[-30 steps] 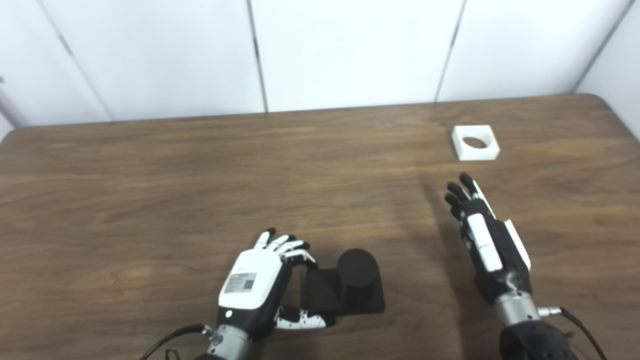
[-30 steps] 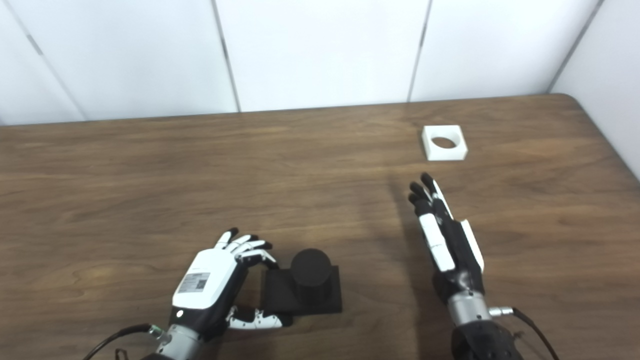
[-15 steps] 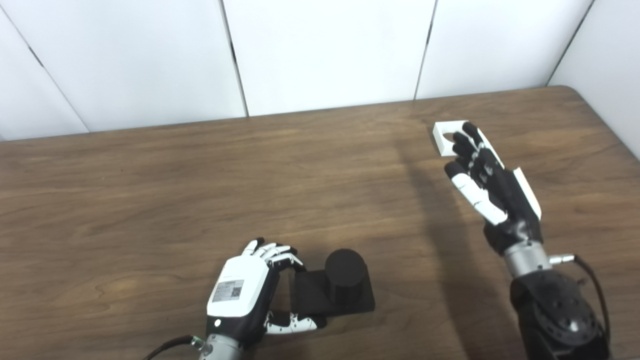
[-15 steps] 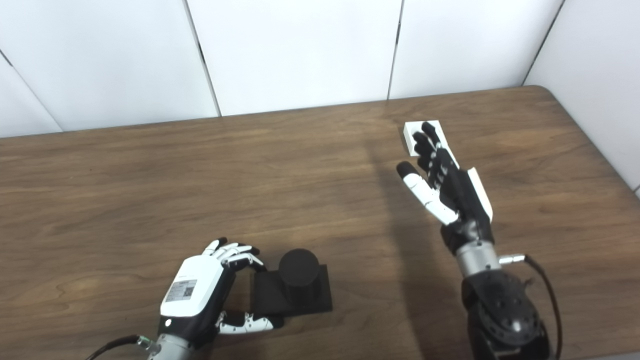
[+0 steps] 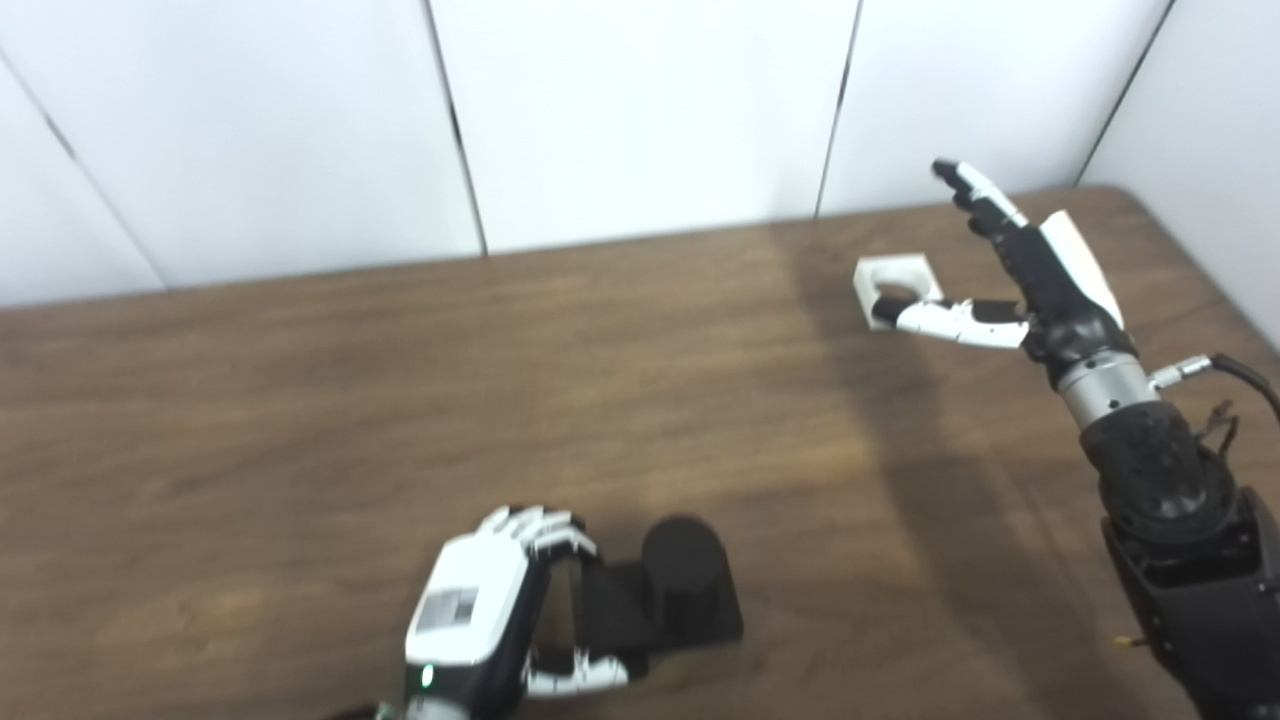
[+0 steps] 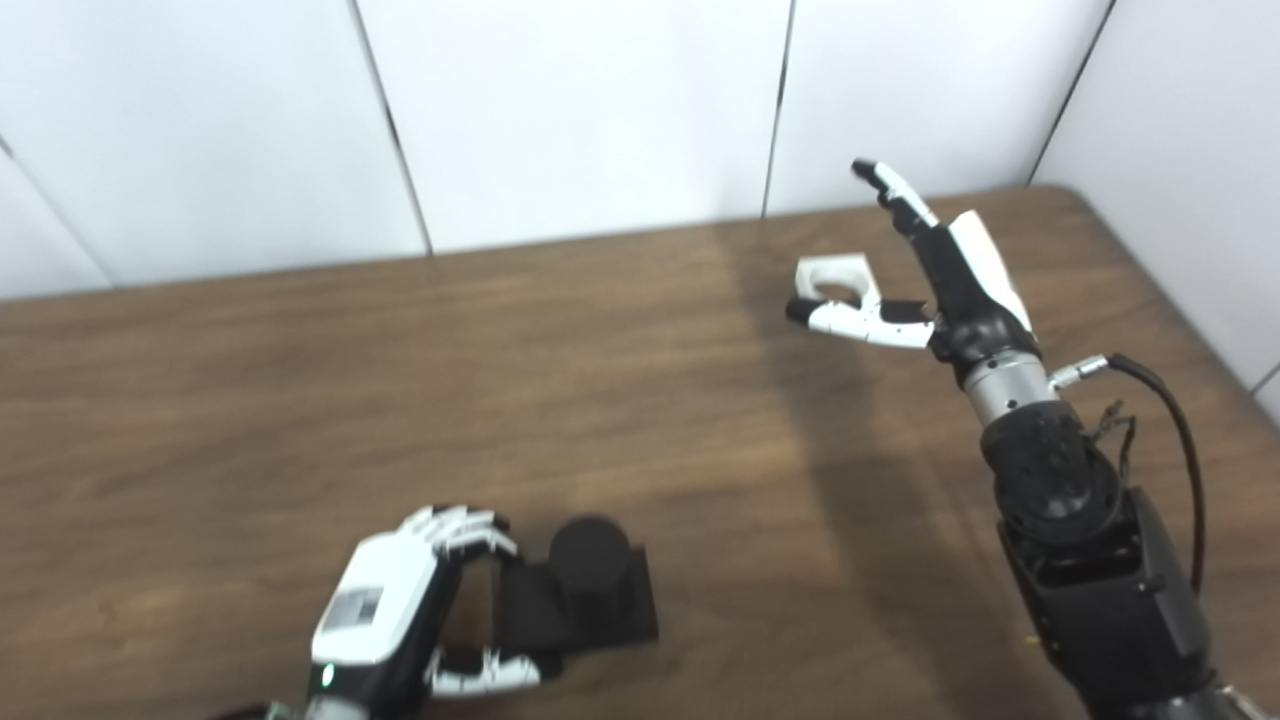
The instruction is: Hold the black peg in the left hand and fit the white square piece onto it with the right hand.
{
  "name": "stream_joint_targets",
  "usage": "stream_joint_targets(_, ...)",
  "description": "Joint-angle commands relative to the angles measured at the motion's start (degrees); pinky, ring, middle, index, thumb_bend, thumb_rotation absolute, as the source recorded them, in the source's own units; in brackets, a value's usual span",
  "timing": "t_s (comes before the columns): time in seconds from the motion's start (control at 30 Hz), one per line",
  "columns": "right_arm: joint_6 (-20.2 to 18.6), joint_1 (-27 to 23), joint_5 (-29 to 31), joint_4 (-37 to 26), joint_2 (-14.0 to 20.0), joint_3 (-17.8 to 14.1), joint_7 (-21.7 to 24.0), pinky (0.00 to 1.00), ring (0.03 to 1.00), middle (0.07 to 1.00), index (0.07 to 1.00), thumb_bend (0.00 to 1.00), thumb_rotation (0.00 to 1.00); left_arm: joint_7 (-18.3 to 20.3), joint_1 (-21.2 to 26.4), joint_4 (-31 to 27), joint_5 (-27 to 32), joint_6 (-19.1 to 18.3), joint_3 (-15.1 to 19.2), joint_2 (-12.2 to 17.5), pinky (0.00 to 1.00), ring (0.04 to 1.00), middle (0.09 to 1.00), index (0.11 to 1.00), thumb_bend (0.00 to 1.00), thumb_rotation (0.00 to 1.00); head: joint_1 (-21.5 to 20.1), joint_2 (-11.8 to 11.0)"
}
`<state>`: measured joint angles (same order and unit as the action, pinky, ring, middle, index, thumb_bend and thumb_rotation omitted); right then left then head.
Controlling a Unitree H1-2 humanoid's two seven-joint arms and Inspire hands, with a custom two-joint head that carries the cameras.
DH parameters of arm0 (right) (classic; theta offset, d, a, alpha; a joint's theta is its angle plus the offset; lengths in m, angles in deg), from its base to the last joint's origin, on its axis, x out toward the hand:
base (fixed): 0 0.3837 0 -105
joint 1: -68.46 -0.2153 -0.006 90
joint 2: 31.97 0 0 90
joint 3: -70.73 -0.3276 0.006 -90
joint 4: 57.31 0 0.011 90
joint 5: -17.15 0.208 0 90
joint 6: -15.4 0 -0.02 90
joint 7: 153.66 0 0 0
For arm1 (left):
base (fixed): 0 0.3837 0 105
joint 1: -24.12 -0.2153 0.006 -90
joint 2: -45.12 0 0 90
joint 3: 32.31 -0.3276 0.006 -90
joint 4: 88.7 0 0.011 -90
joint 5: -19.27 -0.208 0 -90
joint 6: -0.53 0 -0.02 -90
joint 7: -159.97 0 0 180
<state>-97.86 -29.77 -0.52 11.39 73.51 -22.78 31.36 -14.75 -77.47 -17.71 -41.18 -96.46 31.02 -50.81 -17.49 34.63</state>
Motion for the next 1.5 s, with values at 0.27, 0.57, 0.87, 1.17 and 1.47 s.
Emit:
stream_joint_targets(0.27, -3.5, -11.7, -16.2, 5.4, 9.8, 8.5, 10.4, 0.97, 1.000, 1.000, 0.969, 0.94, 0.28, 1.4, -1.3, 5.6, -2.4, -1.1, -0.2, 2.0, 0.93, 0.848, 0.795, 0.486, 0.52, 0.05, -2.0, -1.0)
stream_joint_targets(0.57, -3.6, -21.2, -24.2, 14.9, 12.4, 10.9, 23.6, 1.00, 1.000, 1.000, 0.949, 0.94, 0.24, 0.2, -1.3, 6.1, -2.4, -0.5, -0.5, 2.3, 0.92, 0.841, 0.791, 0.485, 0.52, 0.05, -2.3, -0.7)
stream_joint_targets(0.87, -2.4, -26.4, -26.8, 22.2, 13.6, 15.7, 26.6, 0.98, 1.000, 1.000, 0.957, 0.97, 0.24, 0.0, -1.6, 6.1, -2.2, -0.7, -0.6, 2.2, 0.92, 0.844, 0.794, 0.485, 0.52, 0.04, -2.1, -0.6)
stream_joint_targets(1.17, -2.4, -30.3, -28.5, 27.6, 13.5, 20.2, 29.1, 1.00, 1.000, 1.000, 0.918, 1.00, 0.25, 0.4, -1.8, 5.5, -2.7, -1.3, -0.8, 1.8, 0.92, 0.844, 0.792, 0.485, 0.52, 0.05, -1.6, -0.4)
stream_joint_targets(1.47, -1.6, -32.1, -29.7, 31.3, 12.6, 23.5, 29.7, 0.98, 1.000, 0.999, 0.907, 1.00, 0.27, -0.2, -2.2, 5.3, -2.7, -1.0, -1.0, 1.7, 0.92, 0.840, 0.790, 0.485, 0.52, 0.04, -1.0, -0.1)
